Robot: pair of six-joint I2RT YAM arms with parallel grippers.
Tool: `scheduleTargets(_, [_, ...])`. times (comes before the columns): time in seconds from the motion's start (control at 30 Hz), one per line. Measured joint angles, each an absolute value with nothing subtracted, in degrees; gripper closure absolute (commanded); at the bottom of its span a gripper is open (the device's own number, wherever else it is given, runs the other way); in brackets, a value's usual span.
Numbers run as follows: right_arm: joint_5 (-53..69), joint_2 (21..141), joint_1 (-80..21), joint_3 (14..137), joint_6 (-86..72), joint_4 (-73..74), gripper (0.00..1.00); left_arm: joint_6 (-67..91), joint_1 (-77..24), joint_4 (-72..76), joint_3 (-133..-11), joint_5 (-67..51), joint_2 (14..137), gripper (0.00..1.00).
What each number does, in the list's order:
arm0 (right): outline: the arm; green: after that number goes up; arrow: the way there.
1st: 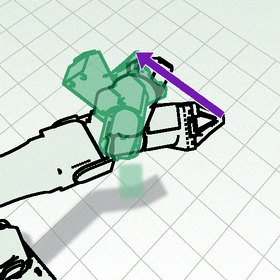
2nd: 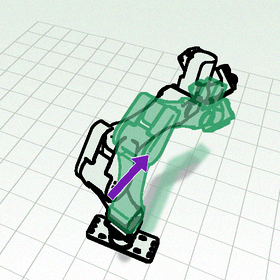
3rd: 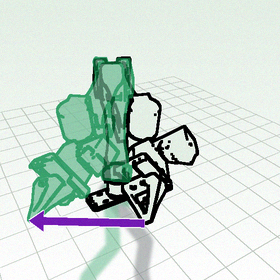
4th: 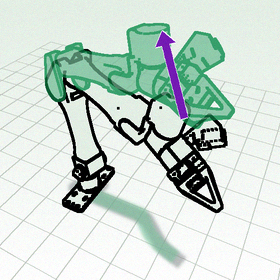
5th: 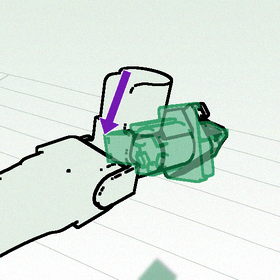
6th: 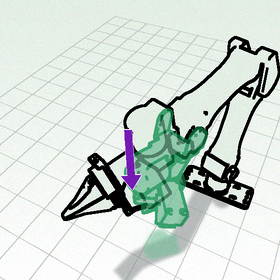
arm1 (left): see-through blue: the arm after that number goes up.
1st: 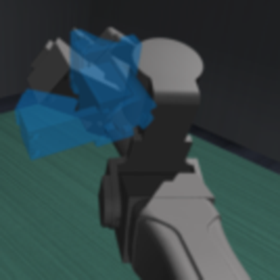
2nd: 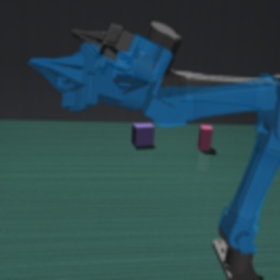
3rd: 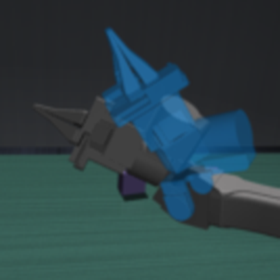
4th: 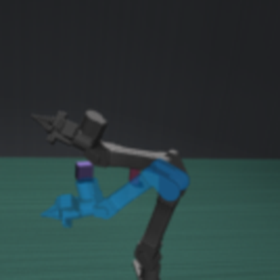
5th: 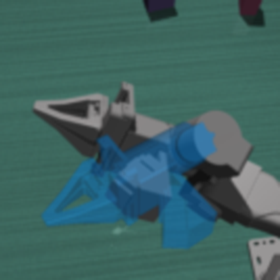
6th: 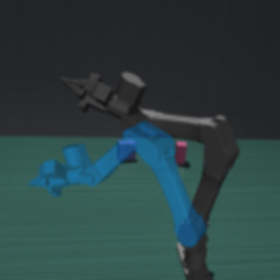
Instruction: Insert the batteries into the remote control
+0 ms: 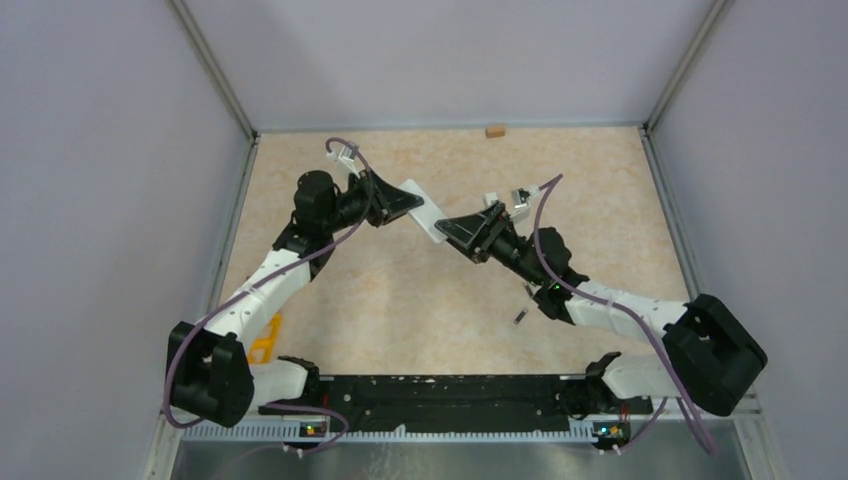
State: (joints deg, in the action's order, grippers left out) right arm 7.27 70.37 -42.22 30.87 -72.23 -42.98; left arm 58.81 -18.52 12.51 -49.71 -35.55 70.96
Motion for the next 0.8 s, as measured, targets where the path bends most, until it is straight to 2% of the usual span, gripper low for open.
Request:
scheduleTargets(0.1, [8.25, 74.81, -42.22, 30.87, -74.30, -49.25, 0.37, 61.58, -18.52, 14.76, -48.77, -36.77, 70.96, 1.00])
scheduleTargets(0.23, [8.78, 78.41, -42.22, 30.79, -76.73, -54.59, 0.67, 64.75, -18.52, 16.64, -48.07, -37.91, 70.91, 1.00])
scheduleTargets(0.37, [9.15, 79.59, -42.22, 30.02, -79.00, -61.10, 0.82, 67.70, -18.46, 18.15, -47.48, -38.48, 69.54, 1.00])
scheduleTargets(0.7, [14.61, 81.67, -41.10, 25.02, -79.59, -78.46, 0.88, 74.22, -18.50, 19.79, -47.94, -43.92, 69.12, 1.00])
scheduleTargets(0.73, [15.20, 82.11, -40.91, 24.67, -79.66, -79.72, 0.87, 74.52, -18.55, 19.84, -47.94, -44.31, 69.30, 1.00])
scheduleTargets(0.8, [16.05, 82.78, -40.62, 24.29, -79.81, -81.54, 0.76, 74.83, -18.57, 19.88, -47.97, -44.82, 69.45, 1.00])
